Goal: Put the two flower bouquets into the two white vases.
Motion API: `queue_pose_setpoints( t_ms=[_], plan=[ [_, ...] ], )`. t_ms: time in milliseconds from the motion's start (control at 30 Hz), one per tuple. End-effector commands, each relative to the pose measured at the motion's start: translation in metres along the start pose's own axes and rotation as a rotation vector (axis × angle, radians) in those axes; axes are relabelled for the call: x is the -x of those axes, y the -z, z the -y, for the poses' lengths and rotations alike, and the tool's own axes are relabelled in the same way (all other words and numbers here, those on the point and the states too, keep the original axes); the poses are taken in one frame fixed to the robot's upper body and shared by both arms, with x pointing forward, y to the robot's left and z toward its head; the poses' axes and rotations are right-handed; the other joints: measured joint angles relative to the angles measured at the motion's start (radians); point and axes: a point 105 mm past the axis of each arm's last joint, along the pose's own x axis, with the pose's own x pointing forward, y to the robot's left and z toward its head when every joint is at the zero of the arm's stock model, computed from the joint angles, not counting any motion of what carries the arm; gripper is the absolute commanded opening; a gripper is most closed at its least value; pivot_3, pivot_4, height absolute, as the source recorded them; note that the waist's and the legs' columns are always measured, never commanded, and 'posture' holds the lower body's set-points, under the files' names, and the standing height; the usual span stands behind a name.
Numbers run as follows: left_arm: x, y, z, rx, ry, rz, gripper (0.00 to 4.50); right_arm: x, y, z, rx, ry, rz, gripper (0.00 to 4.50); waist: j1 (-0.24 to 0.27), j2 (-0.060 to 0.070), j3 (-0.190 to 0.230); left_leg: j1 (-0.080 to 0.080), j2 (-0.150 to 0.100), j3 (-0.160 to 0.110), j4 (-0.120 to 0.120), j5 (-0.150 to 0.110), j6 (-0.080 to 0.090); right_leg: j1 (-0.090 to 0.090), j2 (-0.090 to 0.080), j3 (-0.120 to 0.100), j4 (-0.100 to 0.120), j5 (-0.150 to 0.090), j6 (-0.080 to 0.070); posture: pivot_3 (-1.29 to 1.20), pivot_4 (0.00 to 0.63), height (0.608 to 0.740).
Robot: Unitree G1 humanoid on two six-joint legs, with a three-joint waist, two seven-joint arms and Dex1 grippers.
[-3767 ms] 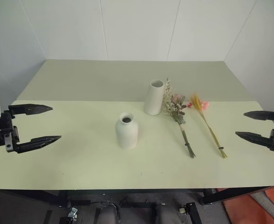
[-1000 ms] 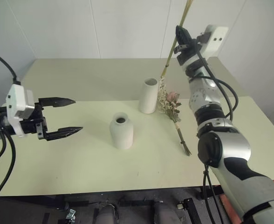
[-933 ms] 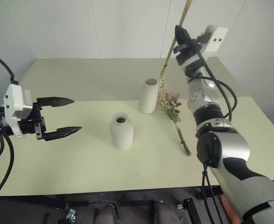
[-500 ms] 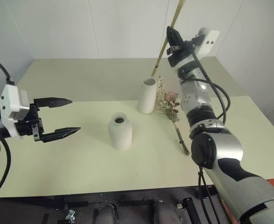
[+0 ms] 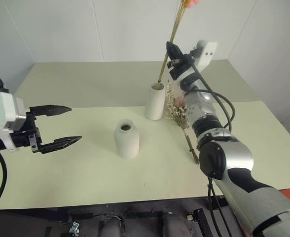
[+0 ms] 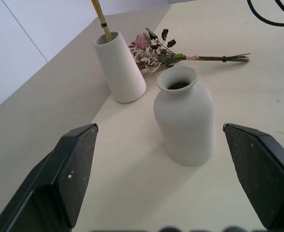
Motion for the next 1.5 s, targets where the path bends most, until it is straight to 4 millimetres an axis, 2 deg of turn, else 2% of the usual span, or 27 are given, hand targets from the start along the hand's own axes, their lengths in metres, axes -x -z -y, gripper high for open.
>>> queue_pose_setpoints(
  t_ms=[33,100,200,567,767,867,933,1033,1133,1200,1333,1500],
  plan=[
    [0.006,-0.015,-0.003,-0.056,-0.013,0.003,4.5,-0.002,-0.001,-0.01,0.058,-0.043,0.014,0.01,0.0,0.0,0.0,0.0,0.0,0.0,0.0,0.0,0.0,0.0,0.0,0.0,0.0,0.0,0.0,0.0,0.15,0.74],
    [0.007,-0.018,-0.005,-0.06,-0.014,0.0,4.5,0.0,0.005,-0.01,0.057,-0.038,-0.002,0.01,0.0,0.0,0.0,0.0,0.0,0.0,0.0,0.0,0.0,0.0,0.0,0.0,0.0,0.0,0.0,0.0,0.15,0.74],
    [0.01,-0.02,-0.005,-0.065,-0.012,-0.006,4.5,0.005,0.014,-0.013,0.065,-0.062,-0.031,0.75,0.001,0.0,0.0,0.0,0.0,0.0,0.0,0.0,0.0,0.0,0.0,0.0,0.0,0.0,0.0,0.0,0.15,0.74],
    [0.008,-0.016,-0.005,-0.06,-0.009,-0.005,4.5,0.014,0.026,-0.017,0.138,-0.139,-0.086,4.48,0.0,0.0,0.0,0.0,0.0,0.0,0.0,0.0,0.0,0.0,0.0,0.0,0.0,0.0,0.0,0.0,0.15,0.74],
    [0.006,-0.017,-0.006,-0.063,-0.002,0.007,4.5,0.021,0.016,-0.006,0.208,-0.148,-0.074,4.48,0.002,0.0,0.0,0.0,0.0,0.0,0.0,0.0,0.0,0.0,0.0,0.0,0.0,0.0,0.0,0.0,0.15,0.74],
    [0.004,-0.017,-0.004,-0.059,0.009,0.023,4.5,0.024,0.001,0.005,0.261,-0.132,-0.045,4.48,0.005,0.0,0.0,0.0,0.0,0.0,0.0,0.0,0.0,0.0,0.0,0.0,0.0,0.0,0.0,0.0,0.15,0.74],
    [0.001,-0.015,-0.003,-0.051,0.019,0.029,4.5,0.027,-0.017,0.013,0.306,-0.127,-0.015,4.48,0.005,0.0,0.0,0.0,0.0,0.0,0.0,0.0,0.0,0.0,0.0,0.0,0.0,0.0,0.0,0.0,0.15,0.74],
    [-0.002,-0.012,0.0,-0.043,0.033,0.031,4.5,0.033,-0.033,0.029,0.363,-0.105,-0.087,4.48,0.005,0.0,0.0,0.0,0.0,0.0,0.0,0.0,0.0,0.0,0.0,0.0,0.0,0.0,0.0,0.0,0.15,0.74],
    [-0.004,-0.011,0.0,-0.039,0.042,0.036,4.5,0.049,-0.039,0.048,0.397,-0.074,-0.269,4.48,0.012,0.0,0.0,0.0,0.0,0.0,0.0,0.0,0.0,0.0,0.0,0.0,0.0,0.0,0.0,0.0,0.15,0.74],
    [-0.005,-0.011,0.001,-0.038,0.053,0.041,4.5,0.069,-0.04,0.056,0.466,-0.065,-0.438,4.48,0.02,0.0,0.0,0.0,0.0,0.0,0.0,0.0,0.0,0.0,0.0,0.0,0.0,0.0,0.0,0.0,0.15,0.74],
    [-0.011,-0.008,0.001,-0.03,0.067,0.056,4.5,0.116,-0.02,0.059,0.461,-0.081,-0.845,4.48,0.028,0.0,0.0,0.0,0.0,0.001,0.0,0.0,0.0,-0.001,0.0,0.0,0.0,-0.001,-0.001,0.0,0.15,0.74],
    [-0.022,-0.004,0.002,-0.021,0.094,0.085,4.5,0.148,0.006,0.064,0.344,0.048,-1.137,4.48,0.024,-0.001,0.0,0.004,0.001,0.003,0.0,0.0,0.0,0.0,0.001,0.001,0.001,-0.001,-0.002,0.0,0.15,0.74]
  ],
)
